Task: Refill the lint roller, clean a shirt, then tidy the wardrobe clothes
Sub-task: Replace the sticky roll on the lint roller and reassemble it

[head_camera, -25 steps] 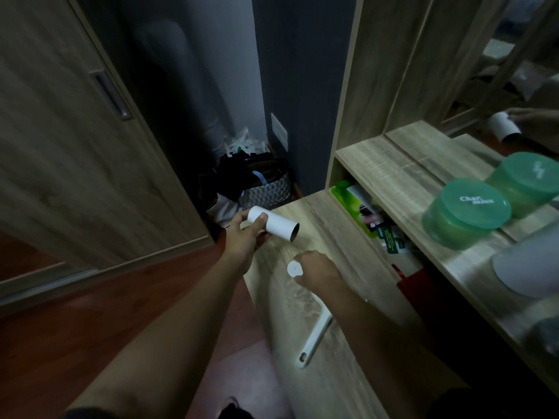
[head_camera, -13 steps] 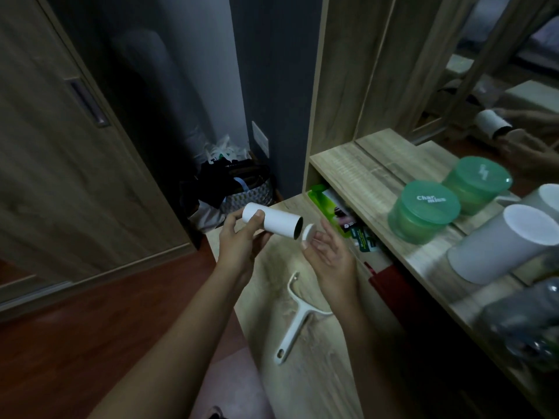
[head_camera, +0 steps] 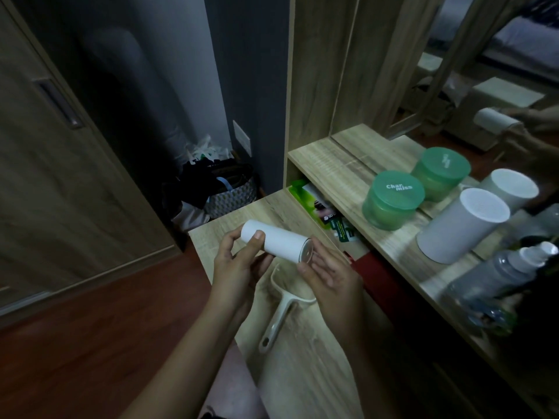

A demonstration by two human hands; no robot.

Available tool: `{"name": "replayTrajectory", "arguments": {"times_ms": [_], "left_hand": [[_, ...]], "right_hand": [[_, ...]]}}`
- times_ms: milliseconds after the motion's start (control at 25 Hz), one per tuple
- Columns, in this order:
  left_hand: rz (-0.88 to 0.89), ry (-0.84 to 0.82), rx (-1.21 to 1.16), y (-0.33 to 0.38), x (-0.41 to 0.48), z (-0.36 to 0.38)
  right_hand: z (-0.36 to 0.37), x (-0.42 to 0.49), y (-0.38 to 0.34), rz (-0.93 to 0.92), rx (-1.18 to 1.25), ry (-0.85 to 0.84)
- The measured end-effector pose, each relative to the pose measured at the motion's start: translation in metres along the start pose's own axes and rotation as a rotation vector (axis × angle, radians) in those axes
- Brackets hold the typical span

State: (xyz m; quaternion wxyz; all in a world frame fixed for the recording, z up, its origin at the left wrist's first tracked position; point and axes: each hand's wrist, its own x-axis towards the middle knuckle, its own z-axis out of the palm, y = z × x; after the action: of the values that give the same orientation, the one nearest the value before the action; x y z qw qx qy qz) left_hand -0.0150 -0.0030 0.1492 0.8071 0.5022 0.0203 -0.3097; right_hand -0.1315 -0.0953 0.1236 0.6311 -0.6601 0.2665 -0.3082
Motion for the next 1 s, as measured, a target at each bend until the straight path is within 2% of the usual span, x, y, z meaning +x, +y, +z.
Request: {"name": "replayTrajectory", "arguments": {"times_ms": [160, 360, 560, 680, 880, 1000], "left_hand": [[-0.044, 0.006, -0.062, -0.003, -0.004, 0.004], [-0.193, 0.054, -0.101, -0.015, -0.002, 0.006], [-0.288, 0.038, 0.065, -0.011, -0.002, 0.003], [-0.362, -0.081, 0.200, -0.006, -0.002, 0.002], [-0.518, -0.130, 0.124, -0.007, -0.003, 0.005], [-0.581, -0.228, 0.149, -0.004, -0.001, 0.005]], "right_hand": [[0.004, 0.005, 0.003, -0.020, -0.004, -0.010], [0.012, 0.010, 0.002, -0.215, -0.306, 0.043], [0.002, 0.021, 0.009, -0.254, -0.375, 0.050], [0.002, 0.026, 0.014, -0.250, -0.244, 0.111], [0.004, 0.029, 0.003, -0.133, -0.191, -0.085], [0.005, 0.028, 0.000, -0.115, -0.150, -0.176]]}}
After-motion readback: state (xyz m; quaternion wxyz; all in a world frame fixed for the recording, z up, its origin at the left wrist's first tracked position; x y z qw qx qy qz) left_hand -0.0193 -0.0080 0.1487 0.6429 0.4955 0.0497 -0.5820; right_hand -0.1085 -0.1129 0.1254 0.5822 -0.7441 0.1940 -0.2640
